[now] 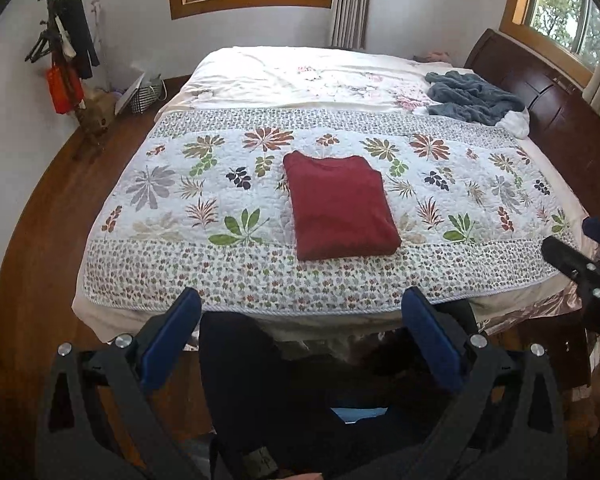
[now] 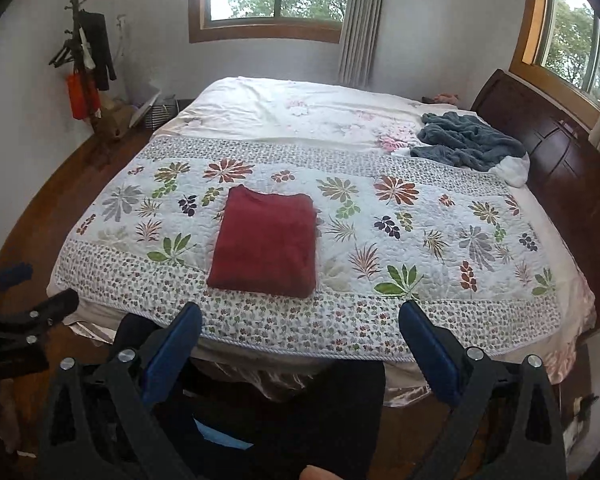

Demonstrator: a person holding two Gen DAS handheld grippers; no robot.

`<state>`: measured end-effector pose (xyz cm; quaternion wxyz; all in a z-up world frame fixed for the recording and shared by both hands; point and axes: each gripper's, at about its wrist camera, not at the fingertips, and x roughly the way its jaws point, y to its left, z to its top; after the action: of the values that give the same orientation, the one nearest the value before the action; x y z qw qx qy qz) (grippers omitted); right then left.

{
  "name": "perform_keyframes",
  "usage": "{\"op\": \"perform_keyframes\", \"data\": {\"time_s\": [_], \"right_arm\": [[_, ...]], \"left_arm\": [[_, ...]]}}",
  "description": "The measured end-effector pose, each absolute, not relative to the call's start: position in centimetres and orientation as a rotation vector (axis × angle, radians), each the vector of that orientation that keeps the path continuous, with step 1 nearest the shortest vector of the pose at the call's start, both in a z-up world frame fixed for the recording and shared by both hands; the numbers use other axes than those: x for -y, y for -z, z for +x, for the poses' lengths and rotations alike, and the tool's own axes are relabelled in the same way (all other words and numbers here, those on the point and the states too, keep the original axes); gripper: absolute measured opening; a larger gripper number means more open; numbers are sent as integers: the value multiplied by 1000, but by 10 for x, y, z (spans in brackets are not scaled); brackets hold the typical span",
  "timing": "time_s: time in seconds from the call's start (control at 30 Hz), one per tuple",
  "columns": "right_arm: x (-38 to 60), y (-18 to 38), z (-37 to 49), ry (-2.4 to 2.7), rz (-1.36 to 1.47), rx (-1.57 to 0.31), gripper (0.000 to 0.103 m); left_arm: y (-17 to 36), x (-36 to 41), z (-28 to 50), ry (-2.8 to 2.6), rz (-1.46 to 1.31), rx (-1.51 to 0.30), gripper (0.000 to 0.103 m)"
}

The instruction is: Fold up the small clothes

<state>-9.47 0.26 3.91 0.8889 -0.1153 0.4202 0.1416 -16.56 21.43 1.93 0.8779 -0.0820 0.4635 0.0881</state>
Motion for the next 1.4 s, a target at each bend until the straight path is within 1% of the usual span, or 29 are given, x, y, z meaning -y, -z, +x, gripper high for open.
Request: {"op": "perform_keyframes", "data": {"time_s": [0.27, 1.4], "right_arm": [[-6, -35, -91, -297, -244, -883, 99], [-15, -29, -81, -331, -248, -883, 99]], "left_arm": [[-19, -212, -158, -181, -165, -984, 100], [-30, -209, -157, -204, -162, -954, 100]]}}
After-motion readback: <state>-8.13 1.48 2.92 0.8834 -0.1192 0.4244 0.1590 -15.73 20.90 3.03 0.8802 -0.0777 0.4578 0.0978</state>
